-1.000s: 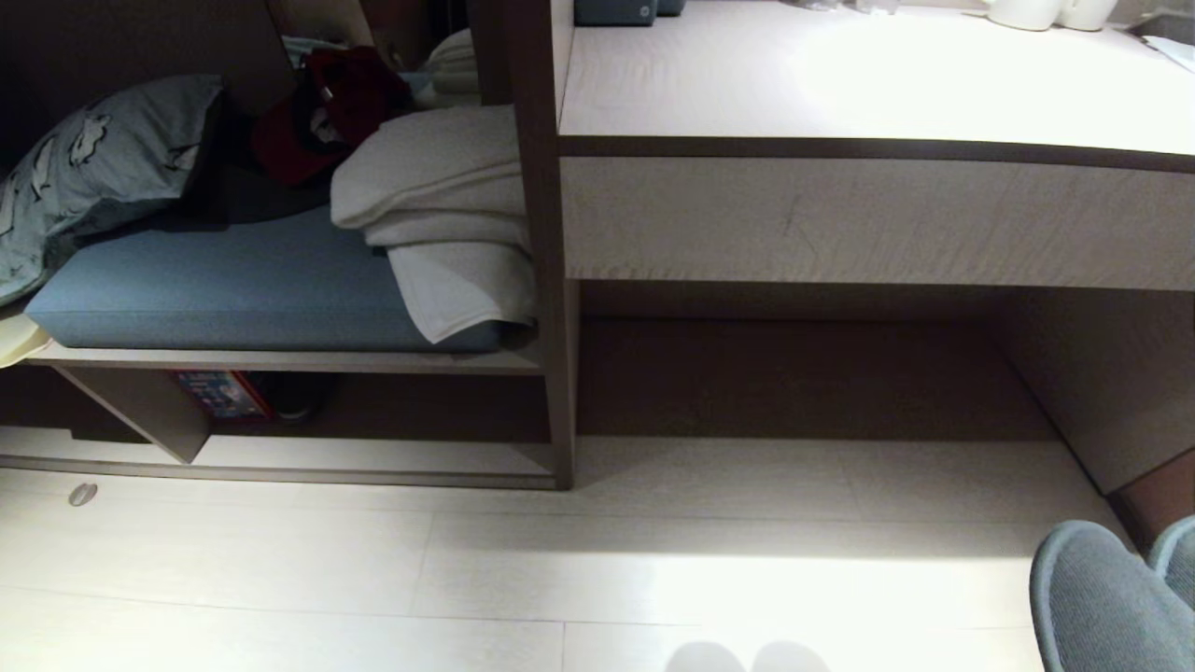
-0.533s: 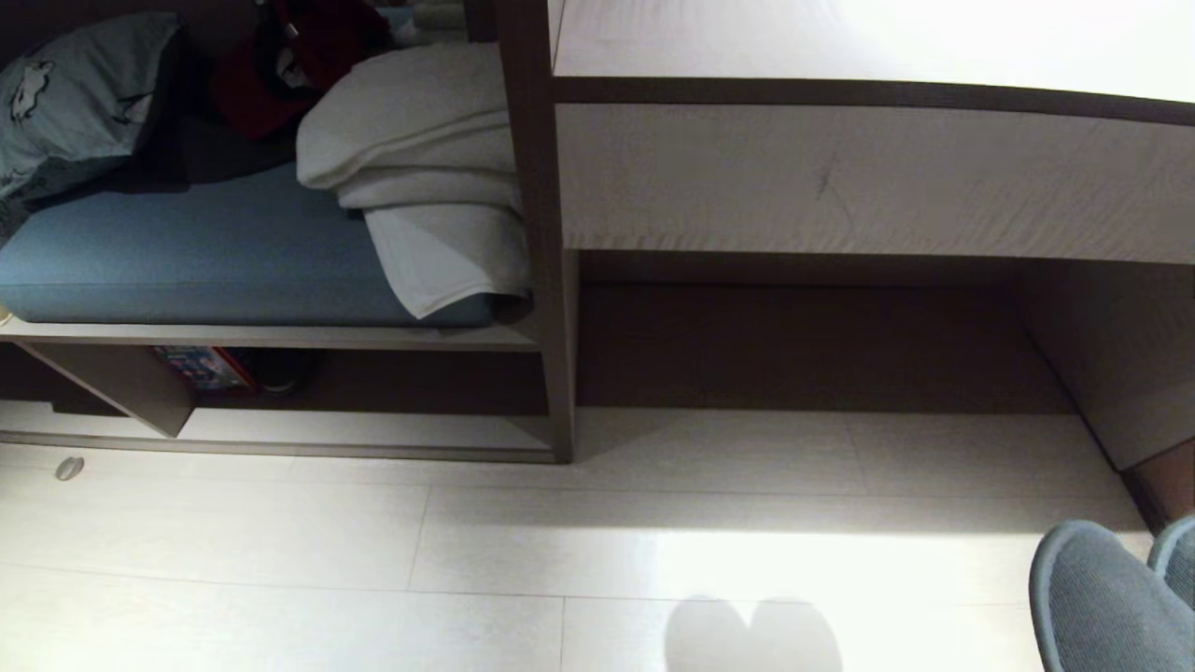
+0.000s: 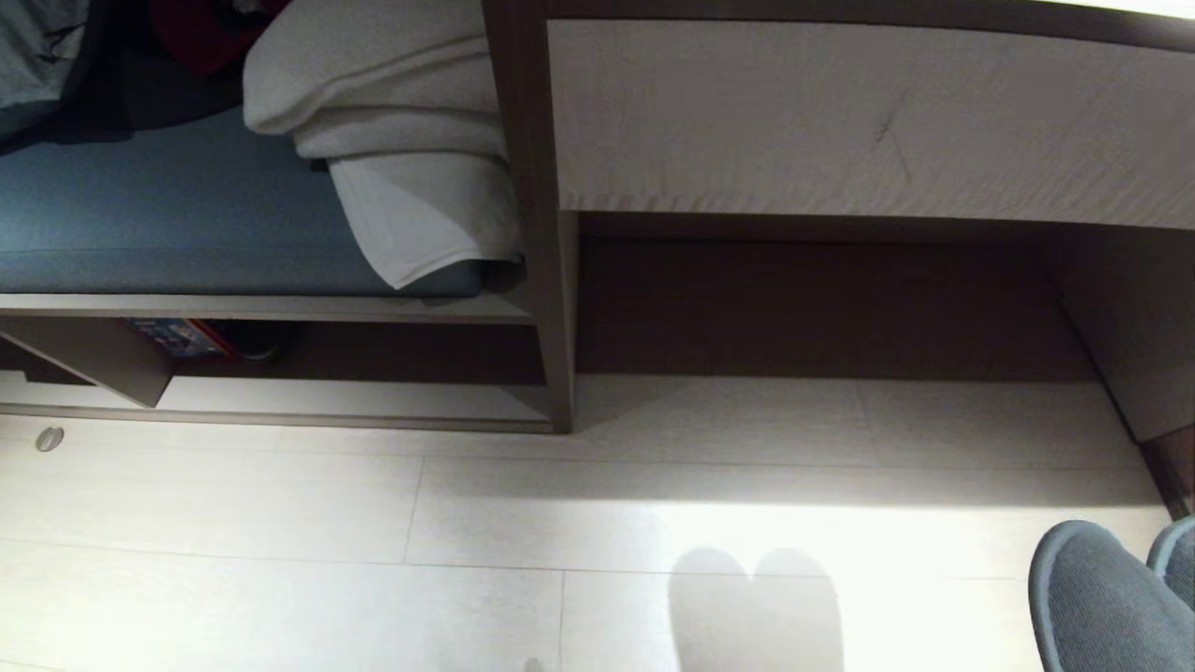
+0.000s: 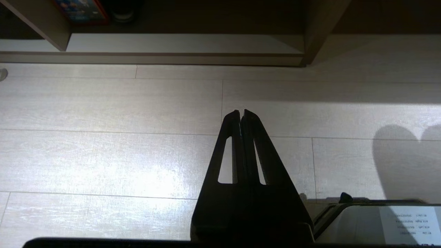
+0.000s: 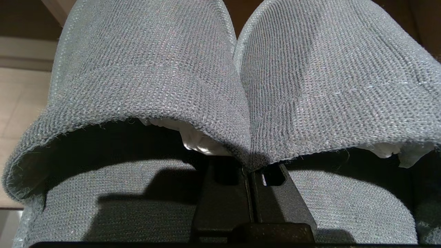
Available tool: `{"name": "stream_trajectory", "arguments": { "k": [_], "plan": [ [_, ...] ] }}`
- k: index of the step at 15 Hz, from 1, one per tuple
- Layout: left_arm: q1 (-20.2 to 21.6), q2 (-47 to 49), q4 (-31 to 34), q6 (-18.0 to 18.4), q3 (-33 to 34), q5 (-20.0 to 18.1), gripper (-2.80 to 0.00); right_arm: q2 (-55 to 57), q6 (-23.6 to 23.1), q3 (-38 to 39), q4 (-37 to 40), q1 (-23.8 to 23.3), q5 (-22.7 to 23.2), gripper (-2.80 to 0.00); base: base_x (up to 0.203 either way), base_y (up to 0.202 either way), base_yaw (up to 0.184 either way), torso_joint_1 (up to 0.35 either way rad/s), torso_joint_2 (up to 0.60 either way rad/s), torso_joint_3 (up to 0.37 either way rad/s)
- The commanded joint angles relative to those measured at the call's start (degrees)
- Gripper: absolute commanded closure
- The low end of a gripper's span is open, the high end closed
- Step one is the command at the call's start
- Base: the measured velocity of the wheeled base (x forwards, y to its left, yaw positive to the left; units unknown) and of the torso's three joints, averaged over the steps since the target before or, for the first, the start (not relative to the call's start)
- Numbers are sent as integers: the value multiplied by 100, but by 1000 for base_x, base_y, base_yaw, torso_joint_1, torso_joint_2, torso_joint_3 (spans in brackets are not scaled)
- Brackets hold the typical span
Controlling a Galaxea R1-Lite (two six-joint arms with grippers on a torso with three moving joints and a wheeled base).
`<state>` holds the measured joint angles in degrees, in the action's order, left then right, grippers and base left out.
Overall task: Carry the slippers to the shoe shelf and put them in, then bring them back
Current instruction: Place the slippers on the floor
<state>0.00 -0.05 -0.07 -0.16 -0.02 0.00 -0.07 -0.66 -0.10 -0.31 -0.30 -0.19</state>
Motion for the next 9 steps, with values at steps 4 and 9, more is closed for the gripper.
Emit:
{"name": "stream_trajectory", "arguments": {
  "k": [4, 9],
  "plan": [
    [0, 5, -1, -2, -1, 0, 0, 7, -4, 1, -4, -5, 1, 0, 0, 0, 0, 5, 1, -199],
    [0, 5, -1, -2, -6, 0, 0, 7, -4, 1, -4, -5, 1, 0, 0, 0, 0, 4, 4, -199]
  ]
}}
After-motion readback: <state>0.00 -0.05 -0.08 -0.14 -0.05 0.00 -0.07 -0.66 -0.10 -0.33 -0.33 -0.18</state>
